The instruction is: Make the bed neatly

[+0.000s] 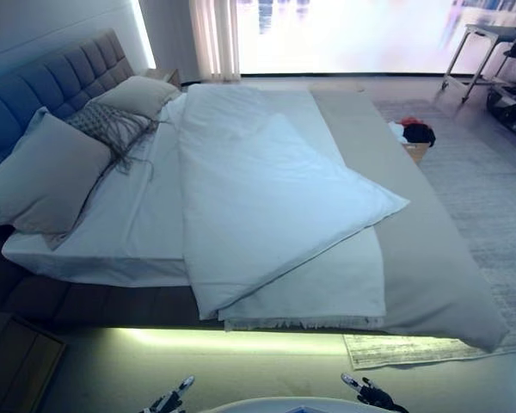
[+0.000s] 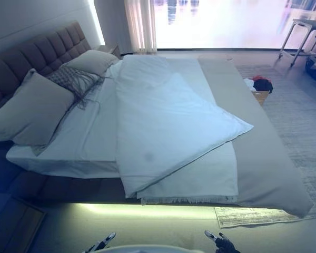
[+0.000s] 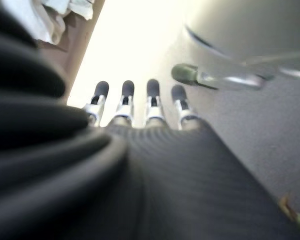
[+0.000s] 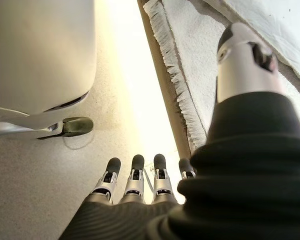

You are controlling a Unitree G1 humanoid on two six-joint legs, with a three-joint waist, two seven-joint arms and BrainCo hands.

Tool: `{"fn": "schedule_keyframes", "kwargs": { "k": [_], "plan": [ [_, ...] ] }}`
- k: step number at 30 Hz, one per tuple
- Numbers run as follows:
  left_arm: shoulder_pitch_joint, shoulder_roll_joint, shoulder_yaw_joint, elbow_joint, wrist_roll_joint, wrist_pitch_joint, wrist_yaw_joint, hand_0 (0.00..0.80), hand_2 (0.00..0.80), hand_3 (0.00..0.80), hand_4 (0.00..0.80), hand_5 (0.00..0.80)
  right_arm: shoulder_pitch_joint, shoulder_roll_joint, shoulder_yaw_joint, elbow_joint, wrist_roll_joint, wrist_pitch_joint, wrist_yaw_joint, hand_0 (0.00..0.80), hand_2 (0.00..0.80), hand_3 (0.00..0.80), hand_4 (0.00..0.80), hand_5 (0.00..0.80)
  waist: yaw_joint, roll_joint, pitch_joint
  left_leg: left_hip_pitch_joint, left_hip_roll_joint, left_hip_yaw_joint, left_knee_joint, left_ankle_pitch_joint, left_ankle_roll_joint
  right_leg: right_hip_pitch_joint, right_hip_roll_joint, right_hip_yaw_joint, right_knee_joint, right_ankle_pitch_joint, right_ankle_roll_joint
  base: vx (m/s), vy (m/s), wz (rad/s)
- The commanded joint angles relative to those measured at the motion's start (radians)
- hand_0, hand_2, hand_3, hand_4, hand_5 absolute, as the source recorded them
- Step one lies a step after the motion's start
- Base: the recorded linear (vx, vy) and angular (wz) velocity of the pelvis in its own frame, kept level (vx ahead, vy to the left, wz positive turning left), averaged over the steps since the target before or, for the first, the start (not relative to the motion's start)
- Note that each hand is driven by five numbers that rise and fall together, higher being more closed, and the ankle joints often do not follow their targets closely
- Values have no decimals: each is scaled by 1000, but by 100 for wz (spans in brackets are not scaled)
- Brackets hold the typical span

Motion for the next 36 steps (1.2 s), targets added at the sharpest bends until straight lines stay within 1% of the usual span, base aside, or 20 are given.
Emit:
{"fn": "schedule_keyframes", "kwargs": {
  "k": [1,2,4,7,8,11,14,15,18,19,20,22,23,24,26,27,29,31,33,36],
  "plan": [
    [-49,-27,24,-4,-38,-17,-4,0,0,0,0,0,-80,-36,24,24,-20,15,-10,0,0,0,0,0,31,-11,77,-81,-21,23,95,15,66,16,30,-2,16,19,-11,130,138,-36],
    [-48,-31,22,-2,-37,-17,-2,0,0,0,0,0,-84,-41,19,34,-17,12,-10,0,0,0,0,0,33,0,82,-76,5,31,20,45,56,26,31,2,16,10,-5,223,213,-21],
    [-42,-36,12,5,-45,-12,5,0,0,0,0,0,-83,-51,8,37,-17,3,-10,0,0,0,0,0,42,28,85,-86,60,18,-154,147,21,62,41,17,4,-15,4,313,249,-6],
    [-28,-42,6,14,-43,-5,13,0,0,0,0,0,-66,-59,-4,38,-32,15,-19,0,0,0,0,0,53,37,83,-105,90,5,-286,210,1,132,34,56,-19,-43,14,371,253,0],
    [-23,-44,8,16,-48,-5,14,0,0,0,0,0,-59,-61,-10,43,-29,16,-16,0,0,0,0,0,56,39,80,-112,93,5,-302,213,-3,151,28,65,-21,-53,20,397,291,10],
    [-13,-49,20,22,-46,-10,25,0,0,0,0,0,-45,-59,-34,66,-44,13,-15,0,0,0,0,0,70,32,63,-111,76,9,-296,169,13,199,-17,60,-35,-69,51,372,264,-3],
    [-17,-37,23,23,-41,-10,32,0,0,0,0,0,-45,-50,-40,74,-14,2,-3,0,0,0,0,0,84,22,48,-113,56,8,-269,135,28,206,-66,30,-31,-65,86,288,214,-58],
    [-30,-19,28,28,-34,-13,27,0,0,0,0,0,-50,-43,-45,68,-1,-4,13,0,0,0,0,0,90,19,45,-134,44,14,-218,110,41,194,-96,14,8,-73,100,314,245,-47],
    [-46,1,26,31,18,-9,14,0,0,0,0,0,-49,-33,-51,56,-2,-12,4,0,0,0,0,0,90,17,33,-170,20,23,-150,79,73,189,-107,23,86,-98,100,272,219,-13],
    [-55,13,11,25,38,2,14,0,0,0,0,0,-51,-28,-48,44,9,-14,-5,0,0,0,0,0,86,12,19,-174,-7,20,-142,66,102,165,-122,40,185,-41,116,264,236,12],
    [-62,18,1,22,45,6,15,0,0,0,0,0,-53,-27,-47,38,8,-16,-8,0,0,0,0,0,80,12,12,-167,-19,22,-144,56,119,123,-138,47,270,9,122,180,168,7],
    [-62,19,1,22,45,6,15,0,0,0,0,0,-53,-27,-47,38,8,-16,-8,0,0,0,0,0,81,12,11,-169,-19,23,-143,56,119,119,-139,48,273,8,123,169,150,13],
    [-85,38,-22,14,68,19,5,0,0,0,0,0,-57,-39,-44,20,-28,-25,-23,0,0,0,0,0,39,39,23,-96,-36,31,-165,34,143,-32,-130,40,451,78,102,316,250,15],
    [-88,40,-24,12,69,21,3,0,0,0,0,0,-58,-40,-41,17,-27,-26,-23,0,0,0,0,0,35,44,21,-88,-36,33,-171,33,145,-64,-119,42,461,73,97,420,269,5],
    [-90,52,-38,-3,55,24,-6,0,0,0,0,0,-65,-47,-29,8,-10,-27,-19,0,0,0,0,0,14,64,35,-41,-32,38,-194,29,134,-144,-73,3,389,21,72,206,7,11],
    [-90,51,-41,-8,52,25,-3,0,0,0,0,0,-68,-48,-26,7,-3,-30,-15,0,0,0,0,0,10,66,41,-29,-32,38,-197,26,129,-152,-70,-11,361,16,68,141,-110,18],
    [-91,51,-46,-23,53,31,5,0,0,0,0,0,-91,-50,-10,-4,32,-42,1,0,0,0,0,0,3,68,63,-1,-32,36,-200,7,115,-209,-71,-28,239,36,71,83,-198,6],
    [-90,49,-40,-23,53,27,6,0,0,0,0,0,-124,-50,-3,-19,69,-46,9,0,0,0,0,0,0,53,84,6,-30,54,-185,-29,109,-262,-90,-41,148,102,93,48,-259,0],
    [-84,45,-35,-17,47,20,10,0,0,0,0,0,-144,-44,1,-25,77,-43,-3,0,0,0,0,0,-4,43,93,9,-21,68,-160,-56,108,-281,-99,-40,118,130,103,89,-232,7],
    [-64,19,-33,-14,12,10,24,0,0,0,0,0,-145,-35,4,-23,64,-38,-15,0,0,0,0,0,-9,23,83,-6,-2,80,-63,-89,111,-245,-86,-37,113,105,83,169,-223,1]
  ]
}}
